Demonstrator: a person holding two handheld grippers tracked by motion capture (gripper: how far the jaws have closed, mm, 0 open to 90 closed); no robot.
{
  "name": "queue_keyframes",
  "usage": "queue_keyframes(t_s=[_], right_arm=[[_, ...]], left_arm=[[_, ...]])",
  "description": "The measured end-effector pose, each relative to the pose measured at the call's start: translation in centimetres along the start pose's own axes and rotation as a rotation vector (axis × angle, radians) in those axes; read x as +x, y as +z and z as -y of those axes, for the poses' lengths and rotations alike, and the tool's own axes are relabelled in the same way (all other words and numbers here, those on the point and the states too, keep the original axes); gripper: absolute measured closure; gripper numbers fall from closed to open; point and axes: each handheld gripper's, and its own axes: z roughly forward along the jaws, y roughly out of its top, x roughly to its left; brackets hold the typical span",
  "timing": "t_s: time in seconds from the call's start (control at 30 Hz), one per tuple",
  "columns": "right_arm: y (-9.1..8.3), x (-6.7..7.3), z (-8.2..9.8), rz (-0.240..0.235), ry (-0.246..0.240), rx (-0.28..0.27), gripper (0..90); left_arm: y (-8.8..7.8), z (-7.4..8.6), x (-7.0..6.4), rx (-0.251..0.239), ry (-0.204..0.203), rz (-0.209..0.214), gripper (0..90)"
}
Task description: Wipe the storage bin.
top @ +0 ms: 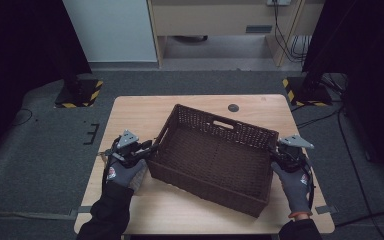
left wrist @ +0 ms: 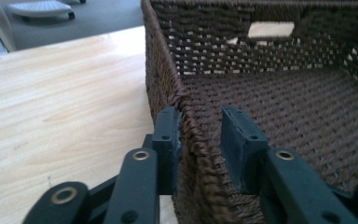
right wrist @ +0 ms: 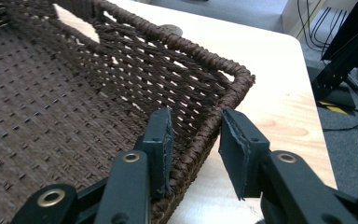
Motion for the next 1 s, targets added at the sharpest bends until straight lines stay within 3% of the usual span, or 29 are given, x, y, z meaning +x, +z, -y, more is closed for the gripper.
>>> queue_keyframes(t_s=[0.07,0.17,0.33,0.47,0.6,0.73,0.9,1.0], right_arm=[[0.3,0.0,-0.1,0.007,-0.007,-0.003,65.0],[0.4,0.0,-0.2,0.002,-0.012,-0.004,58.2],[-1.1,0.4,-0.1,-0.025,-0.009,-0.034,49.9],[-2.0,0.8,0.6,-0.028,-0.016,-0.011,50.9],[-1.8,0.7,1.2,-0.032,-0.023,0.026,59.5],[-1.1,0.7,1.0,-0.032,-0.026,0.025,63.7],[-0.3,0.1,0.8,-0.062,-0.014,0.012,65.0],[-0.1,-0.2,0.8,-0.080,0.001,0.002,64.3]], left_arm=[[0.1,0.2,-0.3,0.011,-0.001,0.011,72.6],[-0.1,0.2,-0.8,0.021,0.026,-0.019,73.8],[-0.8,0.7,-1.7,0.014,0.027,-0.029,74.1],[-1.6,1.3,-2.5,0.007,0.031,-0.022,72.3],[-2.0,1.3,-2.8,-0.004,0.034,-0.010,69.4],[-2.0,0.8,-2.5,-0.032,0.032,-0.014,64.8],[-1.5,1.3,-2.4,-0.016,0.016,-0.003,64.8],[-1.4,1.4,-2.8,-0.007,0.033,-0.013,65.3]])
